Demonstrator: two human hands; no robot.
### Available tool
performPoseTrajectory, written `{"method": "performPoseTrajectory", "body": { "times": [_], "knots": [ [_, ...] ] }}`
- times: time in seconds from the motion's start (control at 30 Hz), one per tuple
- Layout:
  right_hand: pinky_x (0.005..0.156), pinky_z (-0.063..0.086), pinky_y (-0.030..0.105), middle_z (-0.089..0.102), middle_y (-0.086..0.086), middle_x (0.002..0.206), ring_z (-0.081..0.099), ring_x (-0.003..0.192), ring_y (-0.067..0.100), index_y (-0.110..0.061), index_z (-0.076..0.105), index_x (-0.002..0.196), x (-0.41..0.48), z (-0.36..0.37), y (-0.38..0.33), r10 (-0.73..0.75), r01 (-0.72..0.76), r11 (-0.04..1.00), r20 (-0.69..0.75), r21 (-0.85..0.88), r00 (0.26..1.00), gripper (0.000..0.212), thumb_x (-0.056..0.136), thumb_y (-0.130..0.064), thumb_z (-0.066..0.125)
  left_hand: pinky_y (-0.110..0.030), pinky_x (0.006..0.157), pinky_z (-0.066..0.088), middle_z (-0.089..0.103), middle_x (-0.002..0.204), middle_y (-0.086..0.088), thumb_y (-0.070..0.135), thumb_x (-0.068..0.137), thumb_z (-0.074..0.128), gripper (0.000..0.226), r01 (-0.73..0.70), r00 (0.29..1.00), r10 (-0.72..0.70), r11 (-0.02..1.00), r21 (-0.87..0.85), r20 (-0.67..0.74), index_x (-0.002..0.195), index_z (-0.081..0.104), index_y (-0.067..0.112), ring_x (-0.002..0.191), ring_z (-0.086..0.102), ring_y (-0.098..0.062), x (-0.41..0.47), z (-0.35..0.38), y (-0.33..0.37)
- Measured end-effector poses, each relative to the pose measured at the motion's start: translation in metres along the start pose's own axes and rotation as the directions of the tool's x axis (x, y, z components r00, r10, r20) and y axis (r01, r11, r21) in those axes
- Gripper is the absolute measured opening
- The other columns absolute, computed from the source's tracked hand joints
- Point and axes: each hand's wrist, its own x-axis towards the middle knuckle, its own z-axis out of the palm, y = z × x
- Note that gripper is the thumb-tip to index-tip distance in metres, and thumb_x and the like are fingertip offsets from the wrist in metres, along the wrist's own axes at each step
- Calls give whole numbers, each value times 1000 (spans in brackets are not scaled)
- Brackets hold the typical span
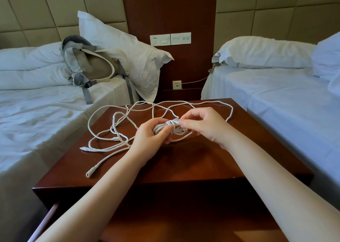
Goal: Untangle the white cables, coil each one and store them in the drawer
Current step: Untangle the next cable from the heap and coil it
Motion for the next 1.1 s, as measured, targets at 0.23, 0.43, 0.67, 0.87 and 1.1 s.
{"method": "performPoseTrajectory", "body": {
  "times": [0.23, 0.43, 0.67, 0.87, 1.1],
  "knots": [
    [62, 42, 5, 62, -11, 77, 58, 74, 3, -16, 71, 88, 2, 5, 6, -260, 177, 929, -233, -325, 937, 15, 92, -22, 58, -28, 69, 57, 70, 76, -6, 20, 88, 62, 21, 32, 998, -33, 999, 15, 58, 107, 66, 12, 68, 67, -15, -2, 0, 3],
    [55, 38, 8, 53, -10, 64, 51, 62, 7, -19, 59, 79, 3, 2, 10, -111, 59, 980, -272, -190, 956, 21, 97, -27, 51, -29, 78, 57, 71, 95, -6, 16, 89, 60, 24, 29, 985, -34, 999, 31, 170, 113, 62, 20, 84, 70, -16, -5, 0, 8],
    [64, 46, 20, 59, -6, 71, 57, 69, 10, -19, 63, 86, 1, -1, 6, -68, 39, 987, -183, -159, 981, 16, 95, -20, 51, -17, 76, 53, 67, 97, 7, 15, 86, 65, 25, -84, 996, 76, 979, 186, 47, 109, 63, 24, 85, 66, -6, -4, -1, 4],
    [71, 48, 24, 64, -6, 81, 58, 80, 11, -21, 69, 91, -1, 4, 3, -56, 44, 986, -68, -163, 996, 13, 91, -28, 58, -1, 77, 42, 58, 109, 7, 9, 80, 71, 44, -270, 943, 327, 864, 424, -66, 121, 55, 15, 100, 56, -5, -4, 2, 1],
    [62, 39, 24, 50, -11, 68, 46, 65, 7, -31, 59, 73, -2, 8, -2, -123, 131, 951, 46, -279, 991, 14, 85, -34, 67, 5, 85, 32, 61, 119, -4, 3, 75, 73, 63, -311, 918, 390, 827, 469, -79, 131, 48, 10, 110, 54, -9, -3, 4, -3]
  ]
}}
